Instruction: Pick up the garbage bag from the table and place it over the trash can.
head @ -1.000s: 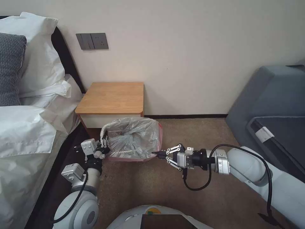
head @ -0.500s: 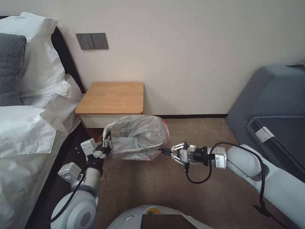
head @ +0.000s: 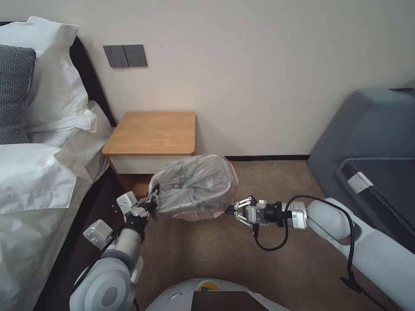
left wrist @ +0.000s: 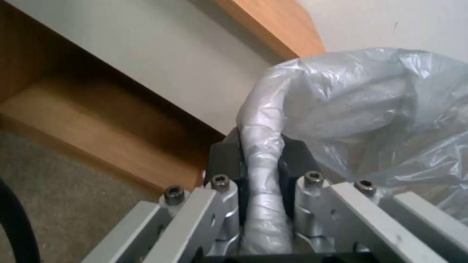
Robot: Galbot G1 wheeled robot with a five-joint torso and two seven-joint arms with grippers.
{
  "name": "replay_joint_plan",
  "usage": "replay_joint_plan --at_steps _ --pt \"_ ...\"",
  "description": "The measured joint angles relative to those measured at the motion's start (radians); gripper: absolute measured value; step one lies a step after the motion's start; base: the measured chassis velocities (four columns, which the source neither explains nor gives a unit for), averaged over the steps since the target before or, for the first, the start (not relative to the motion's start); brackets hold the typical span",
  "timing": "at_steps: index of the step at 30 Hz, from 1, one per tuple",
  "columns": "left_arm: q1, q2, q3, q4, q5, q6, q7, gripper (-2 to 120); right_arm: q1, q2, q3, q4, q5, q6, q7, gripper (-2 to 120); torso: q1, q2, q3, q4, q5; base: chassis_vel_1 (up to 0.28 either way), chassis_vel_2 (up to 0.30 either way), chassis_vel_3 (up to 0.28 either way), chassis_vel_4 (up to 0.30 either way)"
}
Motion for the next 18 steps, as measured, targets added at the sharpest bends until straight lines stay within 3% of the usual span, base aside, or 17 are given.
replay_joint_plan --at_steps 2,5,8,11,12,14,16,17,18 --pt "-0.002 0.0 -0.001 0.0 0.0 0.002 0.0 9 -0.003 0.003 0.006 0.002 0.006 0.006 -0.023 -2 0.0 0.0 0.0 0.0 0.0 0.0 0.0 0.0 0.0" --pt "-0.009 -0.002 -0.008 0.0 0.001 0.003 0.0 9 -0.013 0.009 0.023 0.014 0.053 0.013 -0.083 6 0.0 0.0 0.0 -0.0001 0.0001 0.0 0.0 0.0 0.0" --pt "-0.013 0.007 -0.018 0.0 -0.002 0.0 0.009 9 -0.052 0.014 0.066 0.067 0.281 -0.039 -0.198 23 0.0 0.0 0.0 0.0 -0.0001 0.0 0.0 0.0 0.0" --pt "-0.013 0.021 -0.022 0.005 -0.012 -0.01 0.022 9 -0.065 0.02 0.081 0.09 0.393 -0.085 -0.205 30 0.0 0.0 0.0 -0.0004 -0.0002 0.0 0.0 0.0 0.0" --pt "-0.014 0.036 -0.025 0.018 -0.022 -0.022 0.034 9 -0.067 0.028 0.084 0.104 0.492 -0.118 -0.165 37 0.0 0.0 0.0 -0.0003 -0.0002 0.0 0.0 0.0 0.0" --pt "-0.016 0.043 -0.026 0.026 -0.029 -0.028 0.041 9 -0.066 0.031 0.082 0.109 0.544 -0.131 -0.125 41 0.0 0.0 0.0 -0.0001 -0.0003 0.0 0.0 0.0 0.0" --pt "-0.027 0.062 -0.032 0.053 -0.05 -0.053 0.067 9 -0.064 0.05 0.054 0.134 0.727 -0.138 0.069 51 0.0 0.0 0.0 0.0001 -0.0001 0.0 0.0 0.0 0.0" --pt "-0.027 0.062 -0.032 0.053 -0.05 -0.053 0.067 9 -0.064 0.05 0.054 0.134 0.727 -0.138 0.069 51 0.0 0.0 0.0 0.0001 -0.0001 0.0 0.0 0.0 0.0" --pt "-0.03 0.067 -0.033 0.064 -0.058 -0.064 0.079 9 -0.067 0.066 0.038 0.157 0.789 -0.137 0.177 58 0.0 0.0 0.0 0.0001 -0.0001 0.0 0.0 0.0 0.0"
